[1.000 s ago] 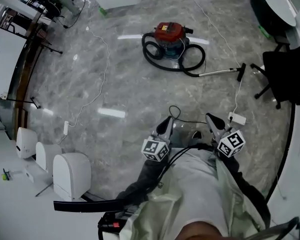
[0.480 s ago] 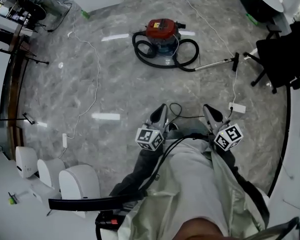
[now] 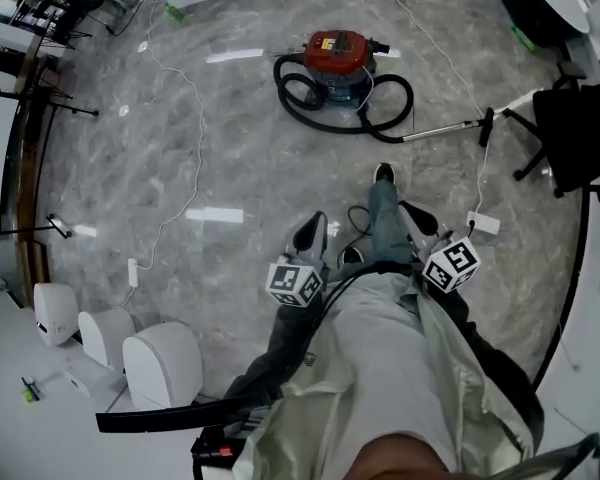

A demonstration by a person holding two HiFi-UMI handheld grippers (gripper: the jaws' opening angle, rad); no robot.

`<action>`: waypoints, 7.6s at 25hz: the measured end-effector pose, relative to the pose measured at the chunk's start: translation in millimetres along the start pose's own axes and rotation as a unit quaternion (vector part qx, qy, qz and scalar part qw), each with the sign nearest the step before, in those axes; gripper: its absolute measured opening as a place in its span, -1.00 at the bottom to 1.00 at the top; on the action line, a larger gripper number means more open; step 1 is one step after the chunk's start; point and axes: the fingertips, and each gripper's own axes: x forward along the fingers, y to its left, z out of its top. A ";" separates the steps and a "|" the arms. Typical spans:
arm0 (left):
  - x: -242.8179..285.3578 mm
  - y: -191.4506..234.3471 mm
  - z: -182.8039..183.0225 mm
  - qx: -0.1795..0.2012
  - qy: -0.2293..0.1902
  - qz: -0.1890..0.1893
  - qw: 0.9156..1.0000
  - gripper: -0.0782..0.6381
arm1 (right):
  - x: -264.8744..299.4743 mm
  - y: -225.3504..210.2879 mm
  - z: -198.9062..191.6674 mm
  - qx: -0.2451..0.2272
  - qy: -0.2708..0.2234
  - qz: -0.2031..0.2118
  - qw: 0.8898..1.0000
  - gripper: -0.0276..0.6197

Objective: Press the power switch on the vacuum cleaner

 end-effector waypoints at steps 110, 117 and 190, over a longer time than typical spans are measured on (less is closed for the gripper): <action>718.2 461.7 -126.6 0.201 0.324 -0.070 0.922 -0.78 | 533.9 -442.0 -125.2 -0.017 0.195 -0.090 0.977 -0.91; 719.4 460.6 -126.8 0.211 0.353 -0.094 0.906 -0.78 | 539.1 -431.3 -122.9 -0.018 0.192 -0.077 0.978 -0.91; 219.9 3.7 7.1 0.036 0.073 -0.101 0.992 -0.79 | 14.6 -221.6 -3.5 -0.156 0.107 -0.139 0.972 -0.91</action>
